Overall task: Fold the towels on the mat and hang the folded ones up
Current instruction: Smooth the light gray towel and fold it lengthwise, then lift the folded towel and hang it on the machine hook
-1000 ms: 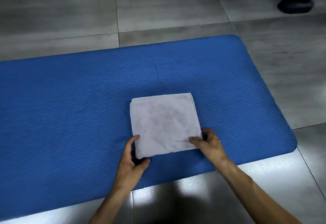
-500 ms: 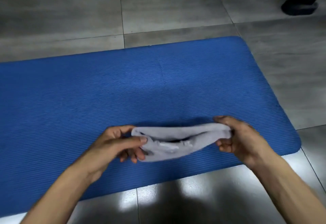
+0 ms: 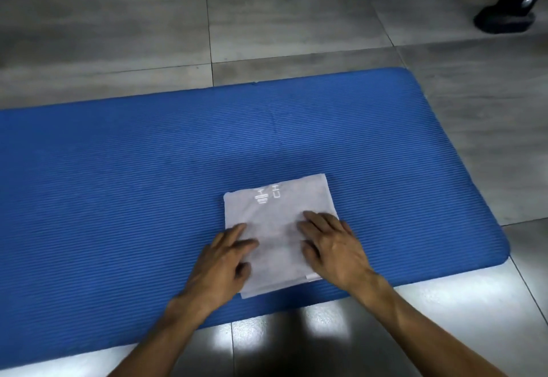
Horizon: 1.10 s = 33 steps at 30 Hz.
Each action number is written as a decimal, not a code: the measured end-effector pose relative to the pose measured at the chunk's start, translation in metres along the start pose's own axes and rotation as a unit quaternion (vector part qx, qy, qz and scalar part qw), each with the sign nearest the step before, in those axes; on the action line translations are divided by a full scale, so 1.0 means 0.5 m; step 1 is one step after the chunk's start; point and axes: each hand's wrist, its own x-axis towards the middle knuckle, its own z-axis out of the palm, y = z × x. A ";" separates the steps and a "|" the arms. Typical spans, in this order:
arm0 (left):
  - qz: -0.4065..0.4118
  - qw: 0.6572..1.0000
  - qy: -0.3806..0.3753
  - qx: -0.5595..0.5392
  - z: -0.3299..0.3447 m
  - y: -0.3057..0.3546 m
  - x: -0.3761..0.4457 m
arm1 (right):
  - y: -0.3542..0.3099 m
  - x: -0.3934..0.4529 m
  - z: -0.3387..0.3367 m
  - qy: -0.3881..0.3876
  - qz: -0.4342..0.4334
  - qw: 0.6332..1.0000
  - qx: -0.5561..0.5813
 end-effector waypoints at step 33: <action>-0.222 0.908 0.109 -0.339 -1.035 0.346 -0.252 | -0.507 0.119 -1.143 -0.053 0.029 0.952 0.301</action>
